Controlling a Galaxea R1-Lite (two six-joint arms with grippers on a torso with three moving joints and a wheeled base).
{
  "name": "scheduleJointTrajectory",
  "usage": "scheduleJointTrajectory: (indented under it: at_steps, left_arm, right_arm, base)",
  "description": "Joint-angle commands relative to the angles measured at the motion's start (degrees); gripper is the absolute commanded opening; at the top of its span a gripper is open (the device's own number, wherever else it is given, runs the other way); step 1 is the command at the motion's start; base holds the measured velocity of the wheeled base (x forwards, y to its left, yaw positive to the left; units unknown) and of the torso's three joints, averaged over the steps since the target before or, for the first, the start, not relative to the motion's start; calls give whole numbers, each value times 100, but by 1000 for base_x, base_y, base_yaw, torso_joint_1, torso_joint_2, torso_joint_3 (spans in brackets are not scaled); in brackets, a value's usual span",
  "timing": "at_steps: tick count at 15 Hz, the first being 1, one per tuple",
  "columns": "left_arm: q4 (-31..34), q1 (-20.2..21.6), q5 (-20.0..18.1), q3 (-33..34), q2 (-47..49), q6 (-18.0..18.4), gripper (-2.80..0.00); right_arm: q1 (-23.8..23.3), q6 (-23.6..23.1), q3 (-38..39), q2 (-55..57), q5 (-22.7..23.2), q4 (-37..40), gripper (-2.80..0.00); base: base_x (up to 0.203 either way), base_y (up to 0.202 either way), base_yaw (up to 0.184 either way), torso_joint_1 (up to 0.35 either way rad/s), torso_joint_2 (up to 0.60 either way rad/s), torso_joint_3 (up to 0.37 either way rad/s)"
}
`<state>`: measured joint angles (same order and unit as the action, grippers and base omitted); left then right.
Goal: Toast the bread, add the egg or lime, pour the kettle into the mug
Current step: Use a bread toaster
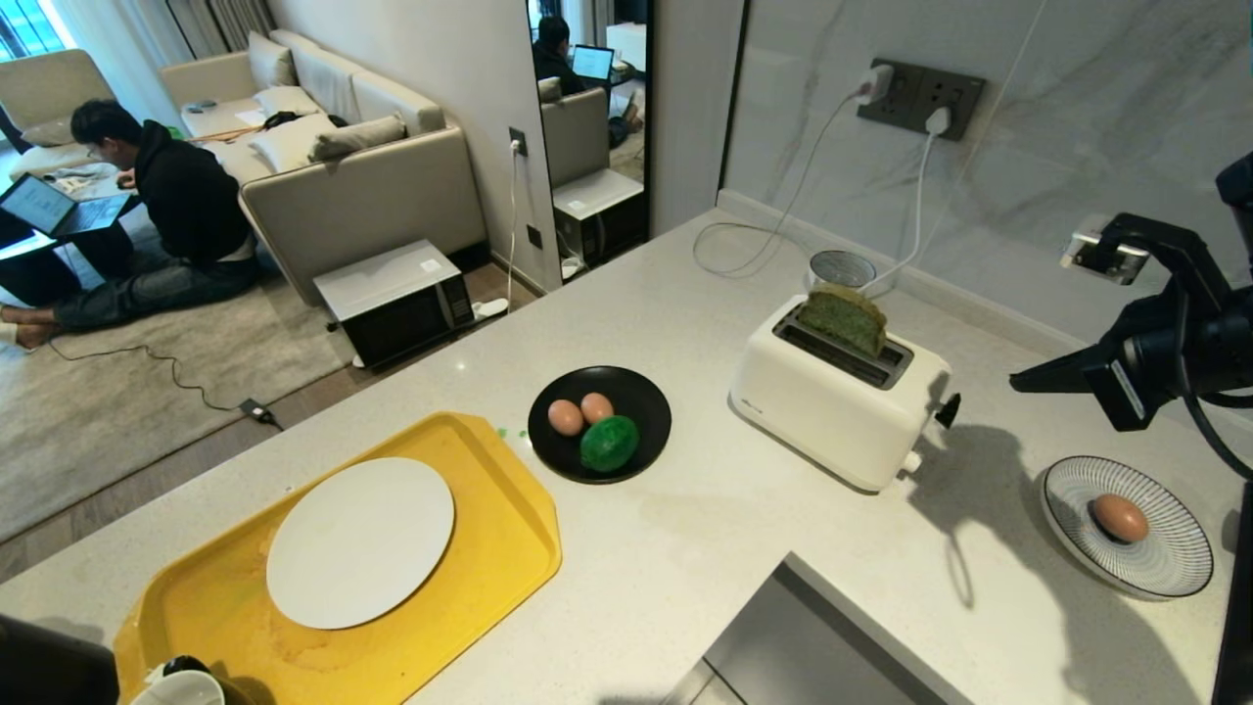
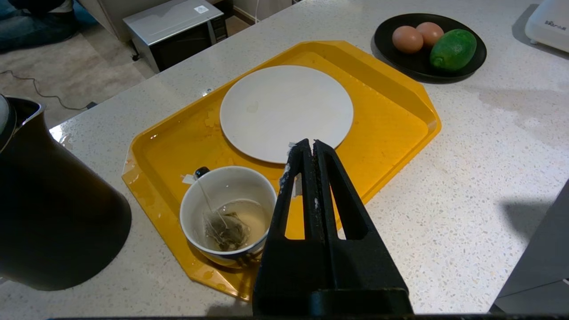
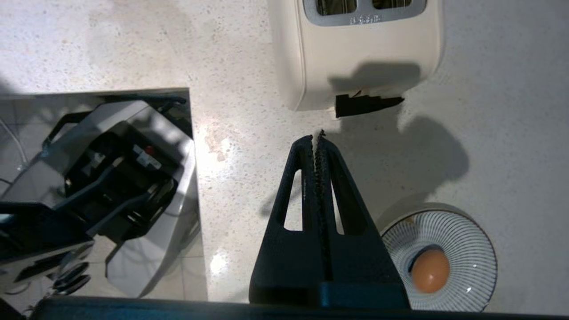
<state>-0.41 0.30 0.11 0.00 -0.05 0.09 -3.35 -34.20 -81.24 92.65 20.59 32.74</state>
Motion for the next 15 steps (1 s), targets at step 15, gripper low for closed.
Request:
scheduleJointTrajectory:
  at_steps: [15]
  left_arm:
    - [-3,5,-2,0,-4,0,-280]
  right_arm:
    - [-959,1371,2687,-638,720,-3460,-280]
  base:
    - [0,0,0,0,0,0]
